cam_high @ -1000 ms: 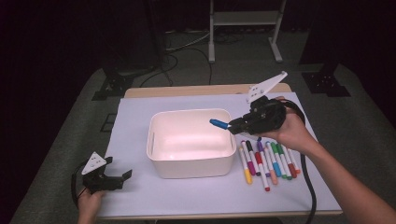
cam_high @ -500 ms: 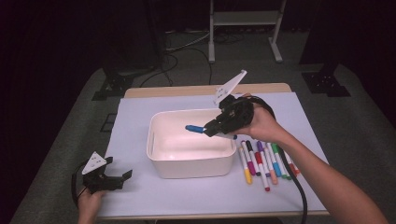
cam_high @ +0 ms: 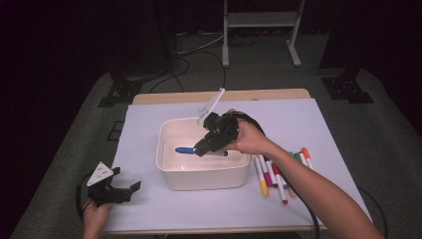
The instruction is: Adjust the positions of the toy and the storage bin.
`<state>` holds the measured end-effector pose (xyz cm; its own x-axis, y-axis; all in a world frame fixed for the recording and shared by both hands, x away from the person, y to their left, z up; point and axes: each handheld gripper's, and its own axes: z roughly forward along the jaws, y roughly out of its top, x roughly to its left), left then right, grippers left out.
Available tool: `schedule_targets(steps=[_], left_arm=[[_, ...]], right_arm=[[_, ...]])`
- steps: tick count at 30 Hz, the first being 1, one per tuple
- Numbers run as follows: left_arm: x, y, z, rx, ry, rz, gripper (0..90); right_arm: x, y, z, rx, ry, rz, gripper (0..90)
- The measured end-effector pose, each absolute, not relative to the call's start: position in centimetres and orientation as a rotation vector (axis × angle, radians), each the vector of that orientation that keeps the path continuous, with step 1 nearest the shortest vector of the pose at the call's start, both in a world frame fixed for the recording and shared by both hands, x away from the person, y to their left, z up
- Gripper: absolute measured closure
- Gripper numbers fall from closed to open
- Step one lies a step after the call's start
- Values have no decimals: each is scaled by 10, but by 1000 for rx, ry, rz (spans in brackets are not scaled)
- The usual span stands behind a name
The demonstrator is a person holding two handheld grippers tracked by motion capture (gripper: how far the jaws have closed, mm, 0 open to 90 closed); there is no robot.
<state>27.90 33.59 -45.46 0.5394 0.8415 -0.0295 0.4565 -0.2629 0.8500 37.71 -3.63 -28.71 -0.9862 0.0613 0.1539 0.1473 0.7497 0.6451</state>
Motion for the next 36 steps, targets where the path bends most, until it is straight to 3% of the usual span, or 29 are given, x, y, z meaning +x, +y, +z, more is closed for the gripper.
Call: schedule_targets(steps=[15, 36], left_arm=[[279, 336, -455, 1894, 1059, 550, 0], [279, 337, -455, 1892, 1058, 551, 0]], right_arm=[[383, 0, -324, -109, -2843, -928, 756], [378, 15, -346, -79, -2887, -777, 749]])
